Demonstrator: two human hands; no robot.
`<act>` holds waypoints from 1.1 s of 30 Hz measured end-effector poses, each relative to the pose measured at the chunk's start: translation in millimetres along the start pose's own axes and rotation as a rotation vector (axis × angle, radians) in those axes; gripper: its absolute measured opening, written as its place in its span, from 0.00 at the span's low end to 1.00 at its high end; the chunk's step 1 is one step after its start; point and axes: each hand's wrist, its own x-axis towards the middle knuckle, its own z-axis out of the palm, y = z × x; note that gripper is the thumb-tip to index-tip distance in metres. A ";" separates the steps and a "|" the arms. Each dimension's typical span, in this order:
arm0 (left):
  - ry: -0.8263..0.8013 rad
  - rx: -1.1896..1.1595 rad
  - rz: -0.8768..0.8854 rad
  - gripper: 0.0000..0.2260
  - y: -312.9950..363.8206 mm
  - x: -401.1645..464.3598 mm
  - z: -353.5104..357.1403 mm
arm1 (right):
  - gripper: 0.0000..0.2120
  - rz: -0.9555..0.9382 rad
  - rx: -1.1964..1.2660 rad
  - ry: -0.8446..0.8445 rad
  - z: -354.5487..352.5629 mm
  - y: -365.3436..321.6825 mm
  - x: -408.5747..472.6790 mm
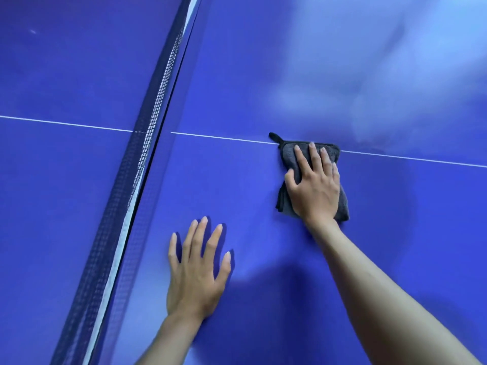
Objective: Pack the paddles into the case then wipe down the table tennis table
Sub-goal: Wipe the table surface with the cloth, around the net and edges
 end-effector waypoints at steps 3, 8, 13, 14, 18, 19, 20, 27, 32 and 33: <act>0.002 0.006 -0.001 0.26 -2.3 2.5 2.4 | 0.29 0.002 -0.007 -0.014 3.7 -1.8 19.1; -0.002 0.026 0.014 0.26 -3.0 3.8 2.7 | 0.30 0.002 -0.014 -0.027 4.3 -3.7 15.2; -0.011 0.033 0.008 0.27 -2.9 5.6 2.8 | 0.29 -0.028 -0.016 0.002 4.2 -13.3 -34.5; -0.008 0.032 0.009 0.27 -2.8 5.4 2.6 | 0.29 -0.045 -0.014 0.011 3.4 -15.9 -52.5; 0.015 -0.017 0.024 0.28 -3.0 2.4 1.9 | 0.27 -0.110 -0.020 0.048 -2.3 -25.9 -128.4; 0.027 -0.041 0.028 0.28 -3.4 1.7 1.4 | 0.27 -0.122 -0.027 0.055 -3.8 -28.4 -148.3; 0.036 -0.066 0.032 0.28 -3.3 1.4 0.8 | 0.27 -0.132 -0.037 0.059 -5.7 -30.7 -168.0; 0.144 -0.298 -0.041 0.24 -7.2 -4.8 -7.0 | 0.29 -0.141 -0.104 -0.037 -27.5 -54.7 -305.4; 0.127 -0.164 -0.012 0.23 -33.5 1.0 -12.2 | 0.32 -0.165 -0.153 -0.098 -37.3 -60.0 -336.9; 0.111 -0.138 0.009 0.24 -40.1 4.9 -12.6 | 0.33 -0.184 -0.163 -0.105 -38.6 -59.1 -330.6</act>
